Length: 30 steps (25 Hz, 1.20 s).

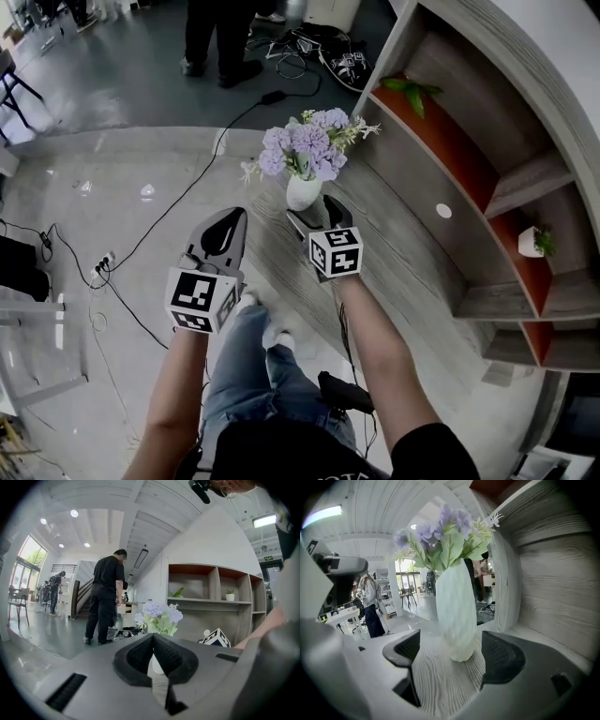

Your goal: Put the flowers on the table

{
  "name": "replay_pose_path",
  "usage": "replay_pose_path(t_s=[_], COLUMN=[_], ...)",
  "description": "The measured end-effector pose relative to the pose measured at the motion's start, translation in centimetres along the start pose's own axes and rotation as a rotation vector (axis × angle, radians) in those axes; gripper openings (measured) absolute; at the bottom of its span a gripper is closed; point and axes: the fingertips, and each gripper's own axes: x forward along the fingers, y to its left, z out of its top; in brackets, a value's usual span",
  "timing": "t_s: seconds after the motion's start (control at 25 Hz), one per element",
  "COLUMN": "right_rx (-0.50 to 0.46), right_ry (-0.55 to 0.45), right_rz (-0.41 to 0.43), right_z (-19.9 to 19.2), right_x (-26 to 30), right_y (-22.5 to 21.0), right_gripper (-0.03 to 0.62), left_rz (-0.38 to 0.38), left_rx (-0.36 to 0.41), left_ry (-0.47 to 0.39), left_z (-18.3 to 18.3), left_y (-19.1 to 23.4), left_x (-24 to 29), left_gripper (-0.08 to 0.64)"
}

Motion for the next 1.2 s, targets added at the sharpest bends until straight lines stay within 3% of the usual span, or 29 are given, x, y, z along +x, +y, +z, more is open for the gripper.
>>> replay_pose_path(t_s=[0.2,0.44,0.72,0.88,1.04,1.2], right_rx=[-0.059,0.031,0.057,0.041,-0.031,-0.07], right_ry=[0.043,0.033,-0.004,-0.047,-0.049,-0.124], right_rz=[-0.008,0.076,0.122,0.108,0.122,0.047], right_z=[0.3,1.5,4.1,5.4,5.9,7.6], right_x=[-2.3,-5.4,-9.5,-12.5,-15.2,-18.2], right_y=[0.5,2.0,4.4,4.8,5.8,5.4], right_gripper=[0.399,0.397,0.384,0.245,0.19,0.045], left_rz=[0.007,0.036,0.078,0.089,0.095,0.09], left_rx=[-0.035,-0.068,-0.064,-0.077,-0.073,-0.051], left_ry=[-0.042,-0.07,-0.101,-0.121,-0.129,-0.135], left_z=[1.1,2.1,3.9,4.5,5.0,5.6], left_y=[-0.5,-1.0,-2.0,-3.0,-4.2,-5.6], left_x=[-0.3,-1.5,-3.7,-4.7,-5.3,-5.9], left_gripper=[0.011,0.009,0.009,0.011,0.009,0.011])
